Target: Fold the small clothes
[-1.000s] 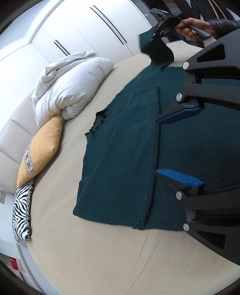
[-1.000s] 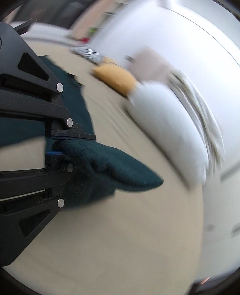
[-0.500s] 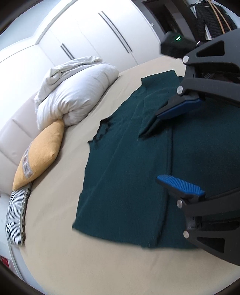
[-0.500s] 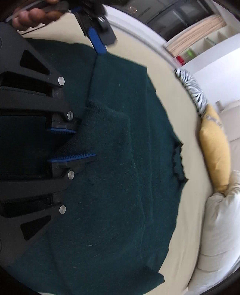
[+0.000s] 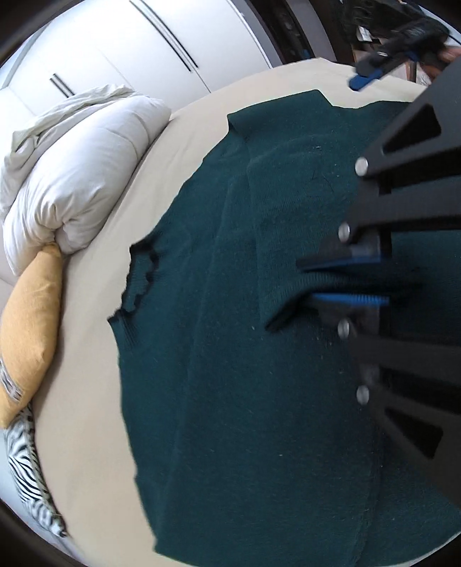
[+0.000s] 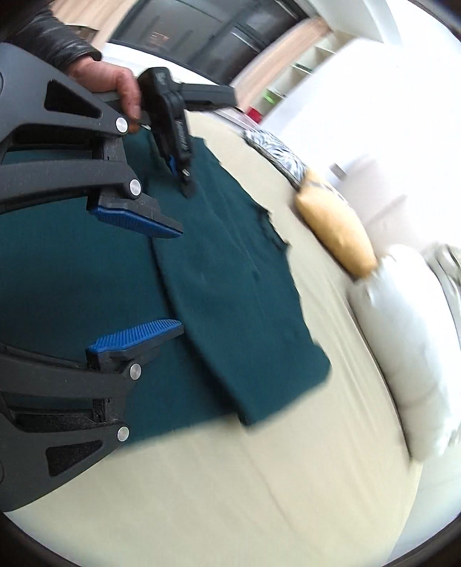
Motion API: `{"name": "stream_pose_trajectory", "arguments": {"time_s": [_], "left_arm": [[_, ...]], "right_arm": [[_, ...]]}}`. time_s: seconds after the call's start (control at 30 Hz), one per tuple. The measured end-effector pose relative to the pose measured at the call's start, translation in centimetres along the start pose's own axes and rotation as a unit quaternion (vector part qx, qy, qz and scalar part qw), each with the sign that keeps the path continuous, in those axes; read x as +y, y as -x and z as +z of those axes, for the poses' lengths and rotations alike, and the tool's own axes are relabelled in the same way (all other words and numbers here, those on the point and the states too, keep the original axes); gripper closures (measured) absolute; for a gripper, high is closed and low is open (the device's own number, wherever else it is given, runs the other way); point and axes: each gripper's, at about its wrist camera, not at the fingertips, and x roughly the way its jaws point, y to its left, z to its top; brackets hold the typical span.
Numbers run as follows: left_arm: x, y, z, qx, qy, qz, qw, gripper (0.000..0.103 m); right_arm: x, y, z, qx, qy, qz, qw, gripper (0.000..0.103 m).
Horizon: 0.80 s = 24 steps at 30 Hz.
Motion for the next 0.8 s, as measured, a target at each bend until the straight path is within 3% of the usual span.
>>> {"name": "stream_pose_trajectory", "arguments": {"time_s": [0.13, 0.33, 0.53, 0.7, 0.77, 0.8], "left_arm": [[-0.8, 2.0, 0.5, -0.029, -0.025, 0.002, 0.9993, 0.094], [0.7, 5.5, 2.9, -0.094, -0.03, 0.0, 0.9951, 0.094], [4.5, 3.5, 3.3, -0.083, -0.002, 0.023, 0.9963, 0.094], [6.2, 1.6, 2.7, -0.059, -0.005, 0.034, 0.9976, 0.094], [6.4, 1.4, 2.6, -0.056, -0.002, 0.033, 0.9978, 0.094], [6.5, 1.3, 2.7, -0.056, -0.001, 0.033, 0.9979, 0.094]], "right_arm": [[-3.6, 1.1, 2.0, -0.017, -0.03, -0.027, 0.999, 0.056], [-6.9, -0.7, 6.4, -0.008, -0.059, -0.034, 0.998, 0.056], [-9.1, -5.0, 9.1, 0.017, -0.101, -0.029, 0.994, 0.056], [-8.3, -8.9, 9.1, 0.06, -0.064, -0.039, 0.995, 0.056], [-7.3, -9.7, 8.9, 0.067, -0.029, -0.055, 0.996, 0.059], [-6.5, -10.2, 8.8, 0.073, 0.004, -0.077, 0.994, 0.072]]}}
